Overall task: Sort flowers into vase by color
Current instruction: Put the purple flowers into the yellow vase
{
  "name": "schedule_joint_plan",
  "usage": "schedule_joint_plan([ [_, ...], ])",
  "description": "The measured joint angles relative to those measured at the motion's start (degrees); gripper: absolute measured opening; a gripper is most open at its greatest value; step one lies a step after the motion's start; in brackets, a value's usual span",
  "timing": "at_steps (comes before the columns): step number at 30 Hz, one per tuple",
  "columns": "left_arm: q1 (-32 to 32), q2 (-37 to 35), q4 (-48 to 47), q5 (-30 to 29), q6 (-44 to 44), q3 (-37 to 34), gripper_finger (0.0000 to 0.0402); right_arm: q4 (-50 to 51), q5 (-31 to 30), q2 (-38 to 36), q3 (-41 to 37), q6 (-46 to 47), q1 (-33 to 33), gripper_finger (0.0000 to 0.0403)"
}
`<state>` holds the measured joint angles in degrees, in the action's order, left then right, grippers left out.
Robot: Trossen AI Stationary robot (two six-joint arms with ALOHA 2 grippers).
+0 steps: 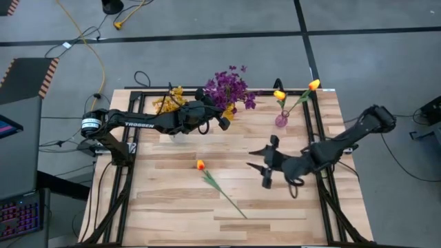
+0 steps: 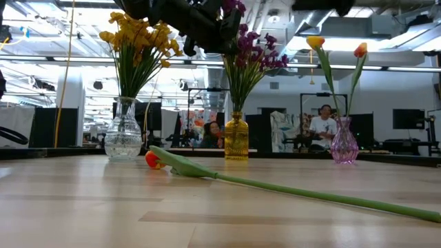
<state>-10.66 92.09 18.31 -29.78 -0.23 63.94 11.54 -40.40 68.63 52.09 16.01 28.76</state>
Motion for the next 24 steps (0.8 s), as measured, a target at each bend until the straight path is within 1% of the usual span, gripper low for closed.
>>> schedule_joint_plan([
  [3, 0.00, 0.00, -0.02, 0.00, 0.00, 0.00, 0.0018, 4.12, -0.10, -1.33, 0.58, 6.61, 2.82, 0.0192],
  [7, 0.00, 0.00, -0.05, 0.44, 0.00, 0.00, 0.0018, 8.26, -1.37, 0.55, 0.55, 14.74, 5.55, 0.0176],
  [10, 0.00, 0.00, -0.07, 0.48, 0.00, 0.00, 0.0018, 8.45, -3.39, 2.89, 0.55, 20.79, 7.05, 0.0167],
  [13, 0.00, 0.00, -0.07, 0.50, 0.08, 0.00, 0.0018, 6.17, -3.45, 4.30, 1.07, 24.38, 9.19, 0.0160],
  [15, 0.00, 0.00, -0.07, 0.50, 0.46, 0.00, 0.0018, 5.25, -3.91, 5.16, 3.52, 24.50, 11.47, 0.0156],
  [17, 0.00, -0.02, -0.07, 0.51, 0.46, -0.02, 0.0018, 5.04, -6.88, 6.36, 6.94, 23.87, 14.13, 0.0152],
  [21, 0.00, 0.00, -0.10, 0.51, 0.44, -0.02, 0.0018, 5.06, -16.88, 11.38, 14.42, 17.98, 18.14, 0.0141],
  [24, 0.00, -0.02, -0.64, 0.52, 0.44, -0.02, 0.0018, 5.10, -24.71, 16.50, 18.52, 11.36, 18.01, 0.0134],
])
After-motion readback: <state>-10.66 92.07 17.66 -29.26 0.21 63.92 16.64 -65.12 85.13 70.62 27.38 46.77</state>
